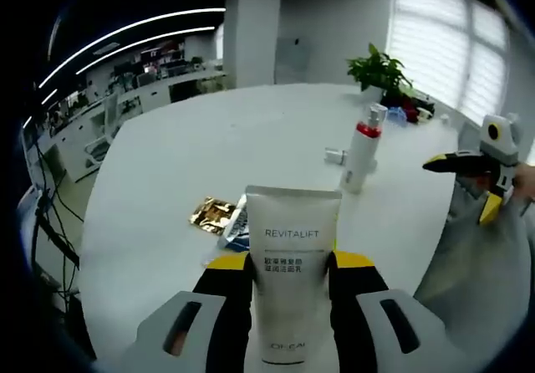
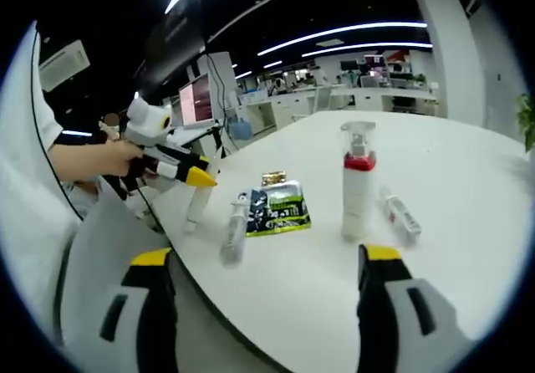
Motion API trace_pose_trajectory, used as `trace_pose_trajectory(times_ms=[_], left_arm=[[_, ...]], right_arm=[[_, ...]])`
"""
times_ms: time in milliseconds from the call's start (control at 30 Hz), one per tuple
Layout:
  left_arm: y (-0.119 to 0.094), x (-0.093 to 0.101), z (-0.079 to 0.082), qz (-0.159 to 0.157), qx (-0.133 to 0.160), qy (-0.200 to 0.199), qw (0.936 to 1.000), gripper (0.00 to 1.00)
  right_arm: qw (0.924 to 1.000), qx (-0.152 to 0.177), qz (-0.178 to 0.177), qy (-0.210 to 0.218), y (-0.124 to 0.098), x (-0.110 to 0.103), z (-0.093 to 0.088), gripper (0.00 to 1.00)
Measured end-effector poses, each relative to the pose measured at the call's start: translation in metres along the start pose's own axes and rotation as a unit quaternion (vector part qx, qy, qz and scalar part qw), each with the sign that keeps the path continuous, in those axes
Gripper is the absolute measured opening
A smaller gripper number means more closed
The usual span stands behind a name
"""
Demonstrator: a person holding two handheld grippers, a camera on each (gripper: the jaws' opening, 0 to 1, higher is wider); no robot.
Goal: Arrange the skincare products in the storage area until every visible bottle or jar stands upright without overlapping.
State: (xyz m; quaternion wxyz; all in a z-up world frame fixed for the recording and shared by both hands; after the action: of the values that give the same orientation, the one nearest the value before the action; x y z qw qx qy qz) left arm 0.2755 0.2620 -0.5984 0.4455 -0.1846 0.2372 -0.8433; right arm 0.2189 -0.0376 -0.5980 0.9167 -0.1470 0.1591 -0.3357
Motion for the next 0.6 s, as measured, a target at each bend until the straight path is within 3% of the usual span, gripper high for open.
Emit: trace_pose_trajectory(times_ms=[300,600], left_arm=[[-0.016,0.022,0.007,-0.004,0.038,-0.044,0.9983,0.32],[-0.03,0.05,0.016,-0.017,0.059,-0.049,0.9969,0.32]], right_arm=[[0.9992,0.005,0.037,-0.012,0.01,-0.026,0.006,0.88],[0.9973,0.011,0.066,-0.029,0.022,-0.041,0.015,0.86]])
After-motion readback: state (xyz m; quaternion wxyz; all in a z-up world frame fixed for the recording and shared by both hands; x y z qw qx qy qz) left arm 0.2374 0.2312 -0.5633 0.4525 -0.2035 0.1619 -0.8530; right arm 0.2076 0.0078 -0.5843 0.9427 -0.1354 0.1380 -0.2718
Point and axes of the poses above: the point that each gripper's makers call its tool centre point, and the gripper's own axes: y roughly forward along the fingers, x roughly to its right, z roughly out of its top, the point moved 9 cm from there along -y, roughly backward along the fingers, and after that the axes turned 2 degrees about x, right-handed, at the moved point
